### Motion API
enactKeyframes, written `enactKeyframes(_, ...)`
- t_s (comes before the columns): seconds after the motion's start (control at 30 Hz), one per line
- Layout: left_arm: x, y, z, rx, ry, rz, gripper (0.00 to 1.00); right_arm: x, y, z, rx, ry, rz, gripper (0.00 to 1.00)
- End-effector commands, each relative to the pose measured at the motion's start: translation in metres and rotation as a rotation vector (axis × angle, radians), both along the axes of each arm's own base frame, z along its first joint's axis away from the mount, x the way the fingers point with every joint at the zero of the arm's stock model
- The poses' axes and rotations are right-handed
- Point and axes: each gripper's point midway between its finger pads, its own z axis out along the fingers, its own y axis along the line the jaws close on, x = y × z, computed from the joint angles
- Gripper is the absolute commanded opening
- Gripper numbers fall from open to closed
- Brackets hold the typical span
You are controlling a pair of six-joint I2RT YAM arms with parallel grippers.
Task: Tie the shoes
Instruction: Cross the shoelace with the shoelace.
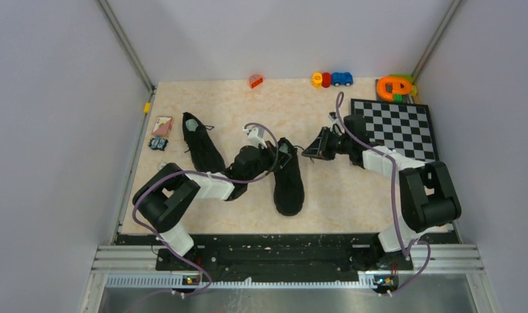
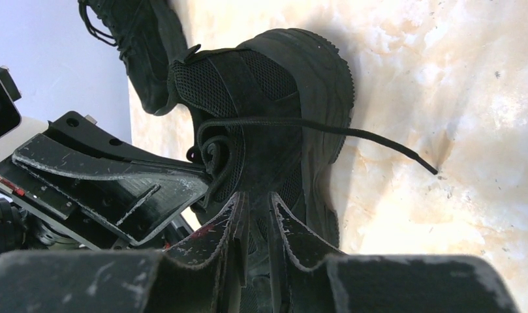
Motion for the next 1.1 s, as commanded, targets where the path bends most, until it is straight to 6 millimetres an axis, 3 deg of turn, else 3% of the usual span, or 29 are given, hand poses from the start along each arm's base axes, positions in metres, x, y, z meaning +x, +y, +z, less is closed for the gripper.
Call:
enactKeyframes(0.0,-0.009,-0.002,-0.002,0.023,0.023,-0.035,0.0,0.01,0.014,0.016,0.042,-0.072,0.033,0.18)
enactKeyframes(0.2,-0.008,-0.002,-0.001,0.025,0.022,-0.037,0.0,0.012,0.017,0.027,0.065,-0.088,0.032,0.2)
enactKeyframes(0.4,-0.008,-0.002,0.0,0.025,0.019,-0.037,0.0,0.015,0.018,0.038,0.083,-0.104,0.024,0.29)
enactKeyframes(0.93,-0.008,-0.002,0.0,0.032,0.021,-0.039,0.0,0.015,0.036,0.039,0.153,-0.066,0.048,0.36)
enactKeyframes(1.07,-0.008,-0.003,0.001,0.029,0.02,-0.042,0.0,0.014,0.04,0.032,0.151,-0.033,0.05,0.36)
